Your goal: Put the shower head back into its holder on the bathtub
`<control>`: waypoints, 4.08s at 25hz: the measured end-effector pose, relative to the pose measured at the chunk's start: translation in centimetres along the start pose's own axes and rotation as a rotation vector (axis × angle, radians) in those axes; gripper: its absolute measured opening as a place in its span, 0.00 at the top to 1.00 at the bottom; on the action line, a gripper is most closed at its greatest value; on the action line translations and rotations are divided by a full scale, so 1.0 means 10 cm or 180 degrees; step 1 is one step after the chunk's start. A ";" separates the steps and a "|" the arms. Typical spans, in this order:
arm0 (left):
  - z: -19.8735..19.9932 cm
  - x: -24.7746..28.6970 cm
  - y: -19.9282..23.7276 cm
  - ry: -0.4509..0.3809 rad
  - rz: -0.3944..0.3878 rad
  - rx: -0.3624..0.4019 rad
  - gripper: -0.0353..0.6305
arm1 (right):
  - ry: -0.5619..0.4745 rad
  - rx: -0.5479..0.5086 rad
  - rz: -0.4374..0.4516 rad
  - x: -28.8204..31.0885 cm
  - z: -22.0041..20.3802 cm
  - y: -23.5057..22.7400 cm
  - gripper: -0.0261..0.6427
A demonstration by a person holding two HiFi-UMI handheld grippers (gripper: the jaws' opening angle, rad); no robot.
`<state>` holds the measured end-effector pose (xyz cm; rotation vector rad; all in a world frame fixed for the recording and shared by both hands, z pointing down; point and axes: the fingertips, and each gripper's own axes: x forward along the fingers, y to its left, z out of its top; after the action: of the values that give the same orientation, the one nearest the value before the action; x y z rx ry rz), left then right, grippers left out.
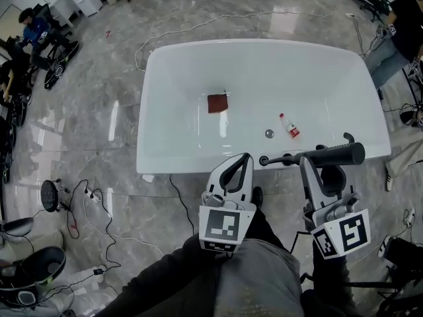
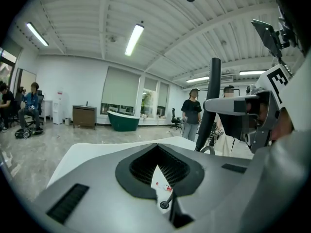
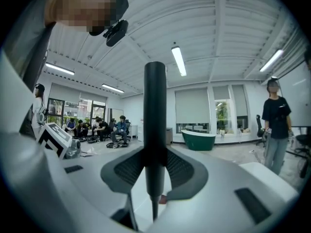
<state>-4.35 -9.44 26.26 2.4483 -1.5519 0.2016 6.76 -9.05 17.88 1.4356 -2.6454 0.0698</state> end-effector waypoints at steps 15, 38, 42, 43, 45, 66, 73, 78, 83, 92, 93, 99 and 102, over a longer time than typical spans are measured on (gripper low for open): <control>-0.08 0.63 -0.21 0.0228 0.0246 0.0094 0.94 | 0.0030 0.0295 0.0440 0.20 -0.27 -0.52 0.75; -0.61 0.74 0.31 0.0279 -0.0046 0.0053 0.94 | 0.0273 0.0279 -0.0089 0.60 -1.24 -0.28 0.75; -0.67 0.70 0.32 0.0323 -0.0150 0.0119 0.94 | 0.0279 0.0253 -0.0153 0.63 -1.32 -0.25 0.75; -0.68 0.69 0.33 0.0337 -0.0170 0.0141 0.94 | 0.0283 0.0247 -0.0161 0.63 -1.34 -0.23 0.75; -0.70 0.68 0.34 0.0359 -0.0183 0.0150 0.94 | 0.0302 0.0239 -0.0174 0.63 -1.38 -0.22 0.75; -1.16 0.72 0.34 0.0642 -0.0210 -0.0010 0.94 | 0.0557 0.0231 -0.0231 0.73 -2.03 -0.26 0.75; -1.33 0.76 0.36 0.0696 -0.0190 -0.0112 0.94 | 0.0608 0.0231 -0.0204 0.80 -2.29 -0.27 0.75; -1.44 0.78 0.37 0.0737 -0.0178 -0.0145 0.94 | 0.0655 0.0223 -0.0203 0.82 -2.45 -0.29 0.75; -1.49 0.78 0.37 0.0760 -0.0165 -0.0152 0.94 | 0.0685 0.0203 -0.0188 0.84 -2.56 -0.29 0.75; -1.57 0.79 0.44 0.0770 -0.0114 -0.0208 0.94 | 0.0740 0.0201 -0.0178 0.89 -2.73 -0.28 0.75; -1.58 0.79 0.44 0.0774 -0.0115 -0.0207 0.94 | 0.0762 0.0206 -0.0178 0.89 -2.75 -0.28 0.75; -1.63 0.79 0.47 0.0807 -0.0100 -0.0218 0.94 | 0.0759 0.0192 -0.0216 0.91 -2.83 -0.30 0.75; -1.68 0.79 0.48 0.0839 -0.0093 -0.0232 0.94 | 0.0764 0.0201 -0.0232 0.91 -2.88 -0.30 0.75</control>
<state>-5.12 -13.76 44.95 2.2796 -1.3852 0.4354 7.09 -15.28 47.58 1.4406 -2.4161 0.3009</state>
